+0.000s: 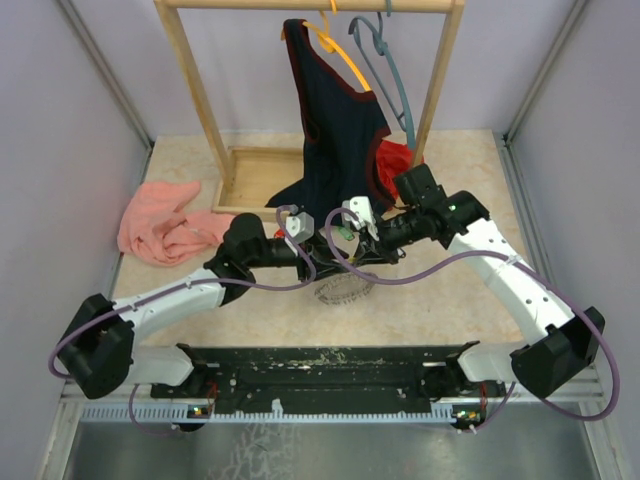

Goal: Remove the keys from the keyring

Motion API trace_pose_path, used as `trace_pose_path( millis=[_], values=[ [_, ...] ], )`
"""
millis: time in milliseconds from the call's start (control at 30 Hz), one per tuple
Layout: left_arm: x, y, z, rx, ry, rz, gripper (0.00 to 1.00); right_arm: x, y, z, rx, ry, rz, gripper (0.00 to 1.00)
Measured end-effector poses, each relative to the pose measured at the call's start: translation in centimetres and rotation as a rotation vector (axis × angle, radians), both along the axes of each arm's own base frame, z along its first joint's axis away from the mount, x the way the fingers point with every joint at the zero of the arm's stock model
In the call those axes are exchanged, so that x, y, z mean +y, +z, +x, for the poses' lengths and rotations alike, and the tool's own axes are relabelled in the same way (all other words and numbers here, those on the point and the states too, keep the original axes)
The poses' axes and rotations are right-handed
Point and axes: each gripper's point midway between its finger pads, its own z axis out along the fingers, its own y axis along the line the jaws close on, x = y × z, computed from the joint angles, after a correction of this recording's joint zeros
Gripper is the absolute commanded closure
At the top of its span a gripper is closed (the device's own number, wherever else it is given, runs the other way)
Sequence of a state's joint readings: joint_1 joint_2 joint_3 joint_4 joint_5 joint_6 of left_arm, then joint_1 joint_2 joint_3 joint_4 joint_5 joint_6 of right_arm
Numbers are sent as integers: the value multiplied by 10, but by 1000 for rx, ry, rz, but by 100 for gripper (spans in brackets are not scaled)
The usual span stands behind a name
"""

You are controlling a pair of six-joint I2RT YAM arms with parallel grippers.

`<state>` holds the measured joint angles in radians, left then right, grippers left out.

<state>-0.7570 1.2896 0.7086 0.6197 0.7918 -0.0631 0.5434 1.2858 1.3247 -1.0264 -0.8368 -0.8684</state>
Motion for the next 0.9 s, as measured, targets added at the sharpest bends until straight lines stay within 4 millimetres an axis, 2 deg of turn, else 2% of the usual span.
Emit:
trace_pose_path(
  millis=[533,567,633,667,767,900],
  values=[
    [-9,-14,0,43,-41,38,74,1,-2,-1,5,7,-8,100],
    [-10,-14,-1,46,-47,41,77,1,-3,-1,5,7,-10,100],
    [-11,-15,-2,53,-56,47,93,1,-4,-1,8,6,-14,100],
    [-11,-16,-2,56,-63,51,97,0,-4,-1,9,5,-16,100],
    [-12,-18,-4,57,-75,58,100,0,-6,0,11,-1,-24,100],
    [-12,-19,-4,49,-78,65,100,0,-6,-1,17,-6,-25,79]
  ],
)
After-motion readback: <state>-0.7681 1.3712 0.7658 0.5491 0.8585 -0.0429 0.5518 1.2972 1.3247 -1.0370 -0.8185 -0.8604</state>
